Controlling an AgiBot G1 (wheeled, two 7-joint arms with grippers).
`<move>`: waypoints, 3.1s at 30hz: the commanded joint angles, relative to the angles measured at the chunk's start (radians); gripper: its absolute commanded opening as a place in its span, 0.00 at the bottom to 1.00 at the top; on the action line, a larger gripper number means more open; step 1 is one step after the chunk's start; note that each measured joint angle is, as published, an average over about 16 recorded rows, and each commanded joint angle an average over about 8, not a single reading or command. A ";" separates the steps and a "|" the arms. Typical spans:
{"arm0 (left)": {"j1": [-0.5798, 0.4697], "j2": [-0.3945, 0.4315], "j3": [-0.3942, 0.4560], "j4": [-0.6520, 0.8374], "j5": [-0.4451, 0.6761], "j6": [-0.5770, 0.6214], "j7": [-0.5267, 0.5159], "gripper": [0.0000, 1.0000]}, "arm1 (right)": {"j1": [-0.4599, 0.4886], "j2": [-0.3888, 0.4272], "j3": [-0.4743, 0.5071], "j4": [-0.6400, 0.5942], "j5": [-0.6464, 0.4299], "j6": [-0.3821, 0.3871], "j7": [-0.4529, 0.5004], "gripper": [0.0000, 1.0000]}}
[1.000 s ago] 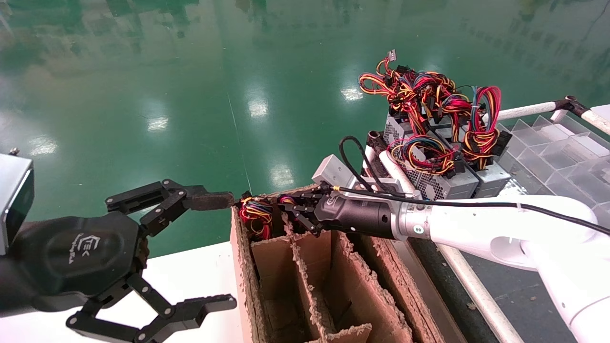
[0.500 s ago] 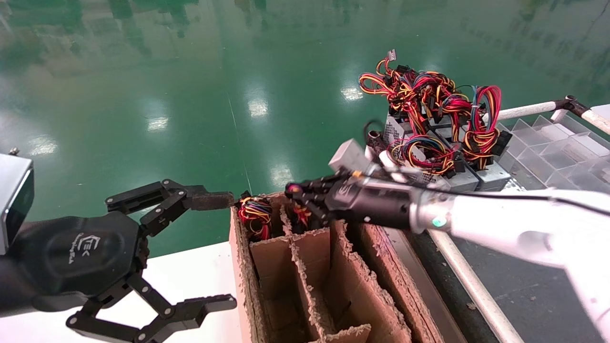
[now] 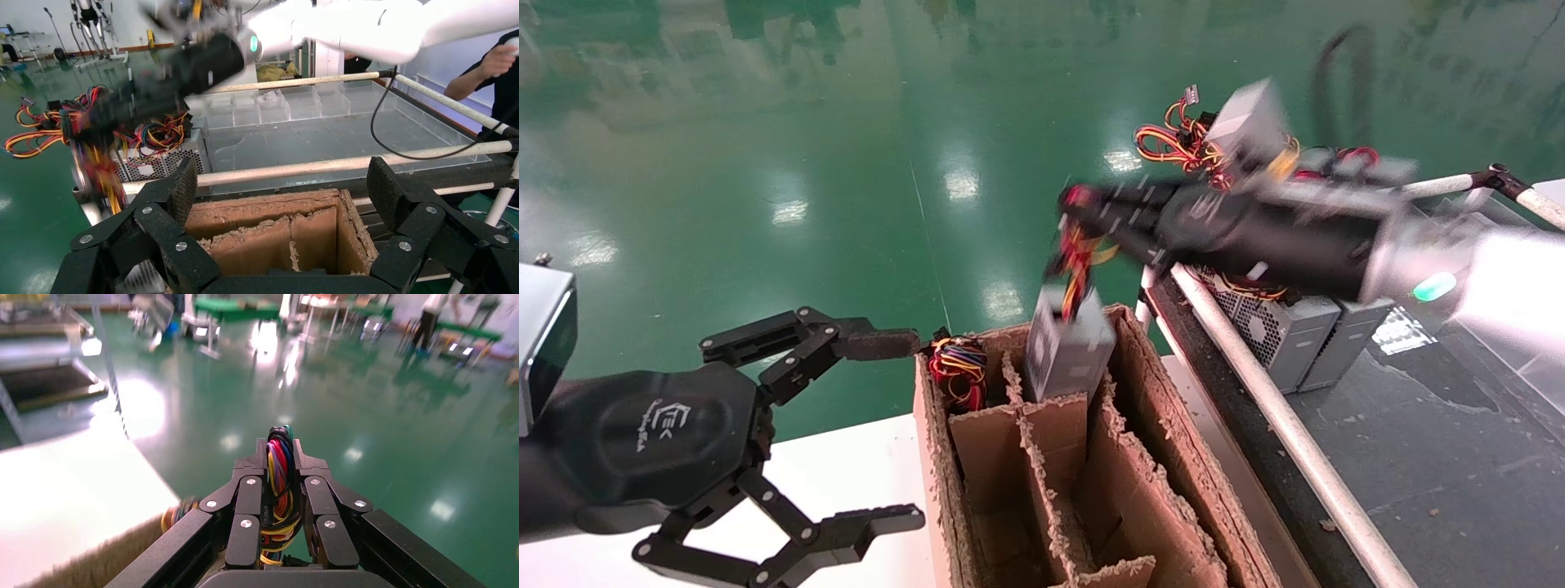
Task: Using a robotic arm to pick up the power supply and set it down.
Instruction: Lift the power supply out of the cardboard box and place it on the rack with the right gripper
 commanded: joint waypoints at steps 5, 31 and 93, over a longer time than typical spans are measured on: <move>0.000 0.000 0.000 0.000 0.000 0.000 0.000 1.00 | 0.077 0.059 0.044 0.000 0.060 -0.048 0.053 0.00; 0.000 0.000 0.000 0.000 0.000 0.000 0.000 1.00 | 0.475 0.249 0.083 -0.481 0.036 -0.138 -0.091 0.00; 0.000 -0.001 0.001 0.000 -0.001 -0.001 0.001 1.00 | 0.353 0.352 -0.028 -0.719 -0.143 -0.157 -0.268 0.00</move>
